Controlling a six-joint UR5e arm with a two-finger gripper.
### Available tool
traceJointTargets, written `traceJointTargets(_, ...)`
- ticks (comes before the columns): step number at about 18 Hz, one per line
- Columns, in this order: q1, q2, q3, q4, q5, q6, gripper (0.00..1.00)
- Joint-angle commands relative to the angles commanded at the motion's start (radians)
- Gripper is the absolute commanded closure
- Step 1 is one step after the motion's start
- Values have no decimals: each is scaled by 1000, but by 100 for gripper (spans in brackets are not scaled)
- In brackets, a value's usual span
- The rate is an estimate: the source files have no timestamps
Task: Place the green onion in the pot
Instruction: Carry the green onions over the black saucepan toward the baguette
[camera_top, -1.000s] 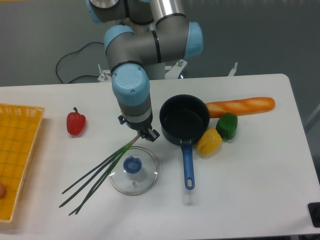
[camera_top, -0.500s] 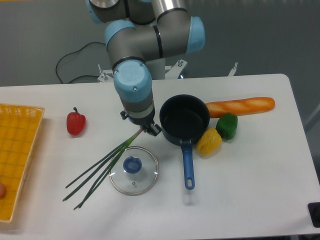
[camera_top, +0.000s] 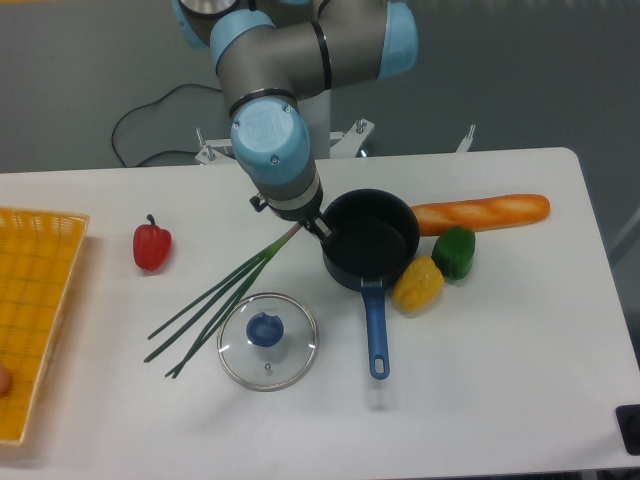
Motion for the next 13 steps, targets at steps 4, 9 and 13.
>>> traceJointTargets(4,25,23,-5,-45,43,89,79)
traceJointTargets(9,37,34,-11,-69,106,114,79)
traceJointTargets(13,40,31,-11,-97,175,164,79)
